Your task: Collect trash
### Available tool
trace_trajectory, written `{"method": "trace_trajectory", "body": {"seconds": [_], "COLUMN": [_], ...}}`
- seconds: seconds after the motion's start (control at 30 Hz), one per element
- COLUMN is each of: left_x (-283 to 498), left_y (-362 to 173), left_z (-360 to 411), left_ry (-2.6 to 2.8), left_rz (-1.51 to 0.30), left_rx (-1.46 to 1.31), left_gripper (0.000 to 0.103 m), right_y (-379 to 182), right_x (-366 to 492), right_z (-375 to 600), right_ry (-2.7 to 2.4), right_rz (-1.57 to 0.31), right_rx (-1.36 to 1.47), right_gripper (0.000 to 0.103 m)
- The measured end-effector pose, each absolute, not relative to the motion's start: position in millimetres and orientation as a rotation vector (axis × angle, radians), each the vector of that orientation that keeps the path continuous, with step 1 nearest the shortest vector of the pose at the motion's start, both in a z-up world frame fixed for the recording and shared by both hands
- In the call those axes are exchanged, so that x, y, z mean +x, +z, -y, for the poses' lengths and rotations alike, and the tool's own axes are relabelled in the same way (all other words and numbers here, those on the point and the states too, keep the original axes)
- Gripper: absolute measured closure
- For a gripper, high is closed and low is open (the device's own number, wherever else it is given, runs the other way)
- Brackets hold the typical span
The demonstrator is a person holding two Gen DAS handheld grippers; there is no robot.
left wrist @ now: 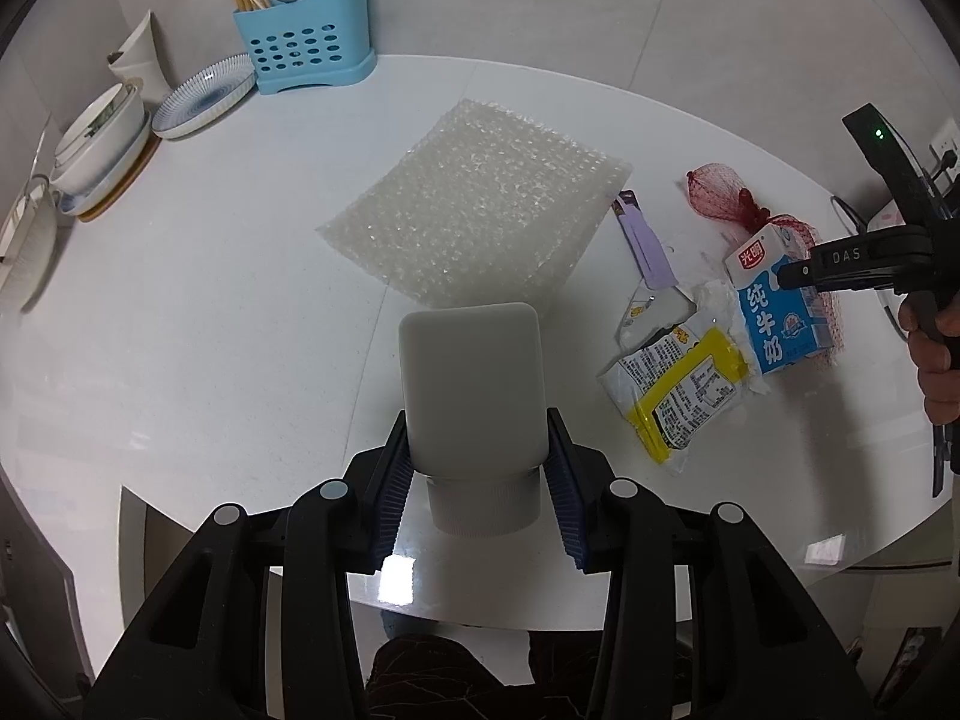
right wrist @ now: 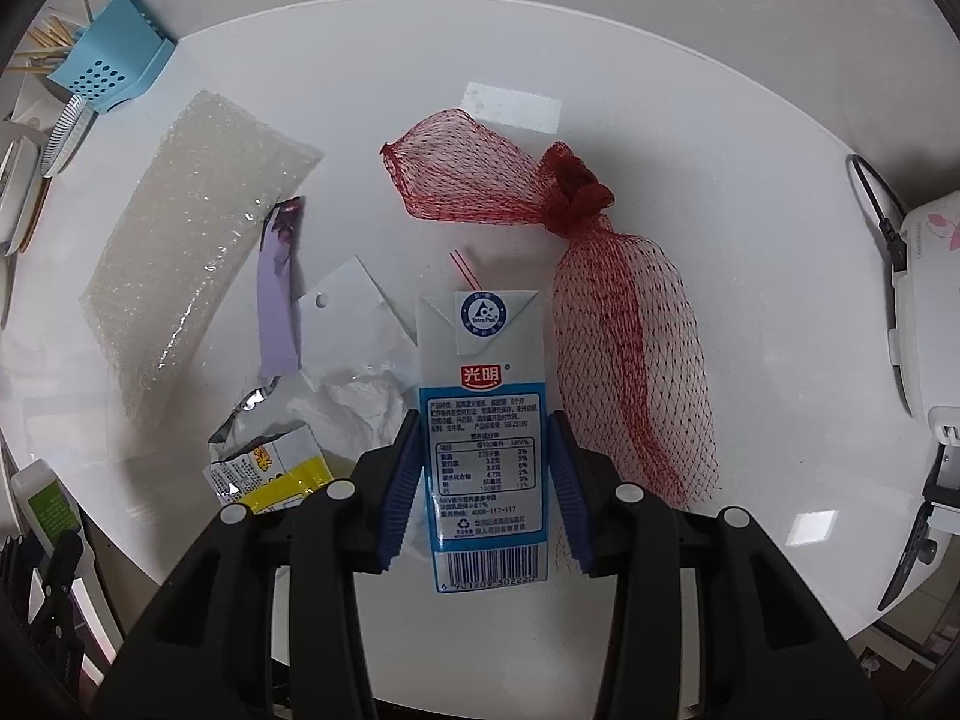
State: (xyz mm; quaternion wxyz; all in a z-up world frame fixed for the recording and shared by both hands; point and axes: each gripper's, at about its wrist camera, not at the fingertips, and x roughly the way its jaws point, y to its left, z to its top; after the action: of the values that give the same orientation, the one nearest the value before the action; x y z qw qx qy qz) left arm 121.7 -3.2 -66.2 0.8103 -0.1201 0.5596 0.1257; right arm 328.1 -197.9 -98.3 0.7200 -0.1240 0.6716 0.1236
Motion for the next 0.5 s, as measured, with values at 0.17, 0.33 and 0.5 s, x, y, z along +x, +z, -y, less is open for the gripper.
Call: {"method": "trace_trajectory", "body": {"seconds": [0.17,0.33,0.5], "left_x": [121,120,120], "left_y": [-63,-58,-53], "left_z": [4,4,6], "left_ry": [0.272,0.27,0.263], "left_rz": [-1.191,-1.18,-1.175], "left_rx": [-0.254,-0.246,-0.234], "left_gripper": [0.062,0.062,0.062], "right_y": [-83,-61,-39], "right_x": [320,313,304], "right_z": [199,206,212], "right_ry": [0.286,0.309,0.326], "right_rz": [-1.458,-1.423,-1.375], "right_rx": [-0.269,-0.256,-0.238], "right_gripper": [0.064,0.064,0.064]}}
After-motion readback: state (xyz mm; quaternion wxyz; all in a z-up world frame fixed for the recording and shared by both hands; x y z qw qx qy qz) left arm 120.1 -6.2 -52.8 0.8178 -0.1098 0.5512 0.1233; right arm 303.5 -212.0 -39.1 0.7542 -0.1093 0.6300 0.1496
